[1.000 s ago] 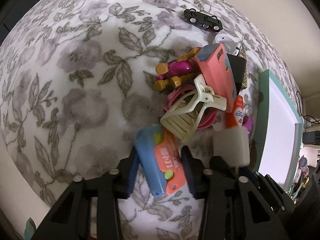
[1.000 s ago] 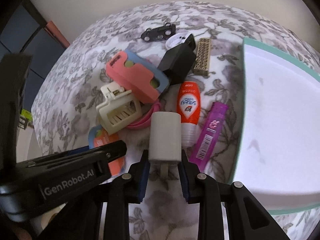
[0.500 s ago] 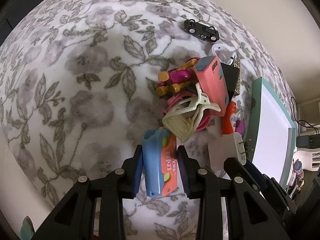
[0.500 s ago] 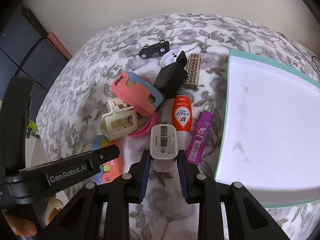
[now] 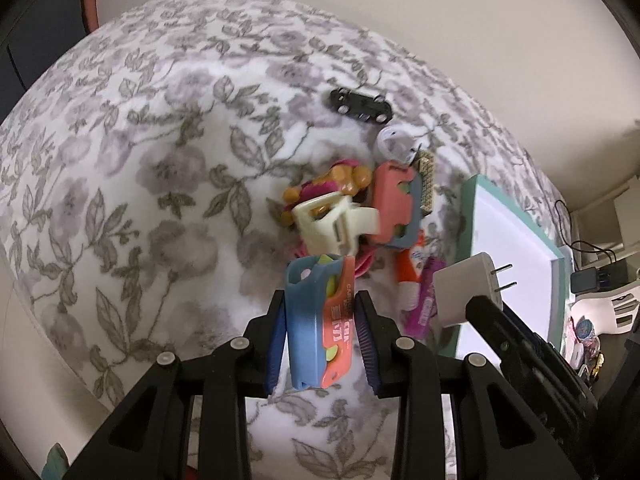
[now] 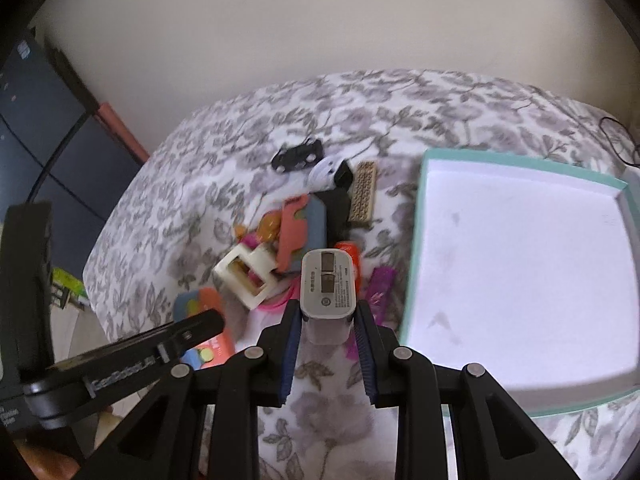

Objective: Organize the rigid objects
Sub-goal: 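Carry the white plug and blue-orange toy over the tray with both tools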

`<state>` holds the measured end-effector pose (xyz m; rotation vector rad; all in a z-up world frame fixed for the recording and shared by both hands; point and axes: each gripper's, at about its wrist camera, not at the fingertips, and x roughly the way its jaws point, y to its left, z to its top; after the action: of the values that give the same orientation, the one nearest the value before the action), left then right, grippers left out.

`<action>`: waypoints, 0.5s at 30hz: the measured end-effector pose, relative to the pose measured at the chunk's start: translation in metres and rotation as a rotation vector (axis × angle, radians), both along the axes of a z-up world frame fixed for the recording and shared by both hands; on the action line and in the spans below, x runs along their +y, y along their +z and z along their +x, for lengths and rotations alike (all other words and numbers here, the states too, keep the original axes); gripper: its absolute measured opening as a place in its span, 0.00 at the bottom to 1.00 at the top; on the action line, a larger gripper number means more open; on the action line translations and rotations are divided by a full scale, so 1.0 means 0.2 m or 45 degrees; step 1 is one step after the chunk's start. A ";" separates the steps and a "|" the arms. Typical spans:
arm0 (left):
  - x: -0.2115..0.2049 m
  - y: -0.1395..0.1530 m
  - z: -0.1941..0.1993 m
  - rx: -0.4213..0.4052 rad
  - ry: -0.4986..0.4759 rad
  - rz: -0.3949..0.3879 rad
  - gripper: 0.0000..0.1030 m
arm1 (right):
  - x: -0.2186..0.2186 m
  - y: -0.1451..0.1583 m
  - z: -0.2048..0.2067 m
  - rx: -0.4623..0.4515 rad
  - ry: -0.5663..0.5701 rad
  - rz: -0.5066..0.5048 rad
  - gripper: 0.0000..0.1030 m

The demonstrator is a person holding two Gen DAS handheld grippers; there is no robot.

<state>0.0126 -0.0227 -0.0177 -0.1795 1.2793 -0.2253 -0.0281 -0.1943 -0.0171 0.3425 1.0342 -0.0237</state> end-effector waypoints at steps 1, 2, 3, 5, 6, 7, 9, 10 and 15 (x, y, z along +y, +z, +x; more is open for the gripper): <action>-0.01 0.02 0.00 -0.016 -0.004 0.004 0.34 | -0.02 0.01 0.00 -0.008 -0.017 -0.002 0.28; -0.05 0.04 0.01 -0.032 -0.011 0.009 0.34 | -0.04 0.02 -0.01 -0.018 -0.041 -0.008 0.28; -0.07 0.05 0.02 -0.040 -0.020 0.011 0.34 | -0.06 0.03 -0.01 -0.024 -0.057 -0.016 0.28; -0.14 0.08 0.04 -0.041 -0.043 0.001 0.34 | -0.11 0.05 -0.01 -0.036 -0.096 -0.051 0.28; -0.17 0.09 0.05 -0.037 -0.056 -0.005 0.34 | -0.14 0.05 -0.02 -0.039 -0.129 -0.068 0.28; -0.22 0.11 0.06 -0.036 -0.075 -0.012 0.34 | -0.17 0.06 -0.02 -0.040 -0.154 -0.075 0.28; -0.29 0.12 0.08 -0.043 -0.100 -0.003 0.34 | -0.23 0.07 -0.02 -0.039 -0.213 -0.138 0.28; -0.34 0.14 0.08 -0.053 -0.122 0.006 0.34 | -0.26 0.09 -0.03 -0.044 -0.239 -0.182 0.28; -0.60 0.16 0.11 -0.053 -0.237 -0.024 0.34 | -0.44 0.13 -0.06 -0.070 -0.384 -0.204 0.28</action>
<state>0.0345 -0.1418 0.0143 -0.0717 1.2535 -0.3988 -0.0394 -0.2829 0.0082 0.3483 0.9123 -0.3649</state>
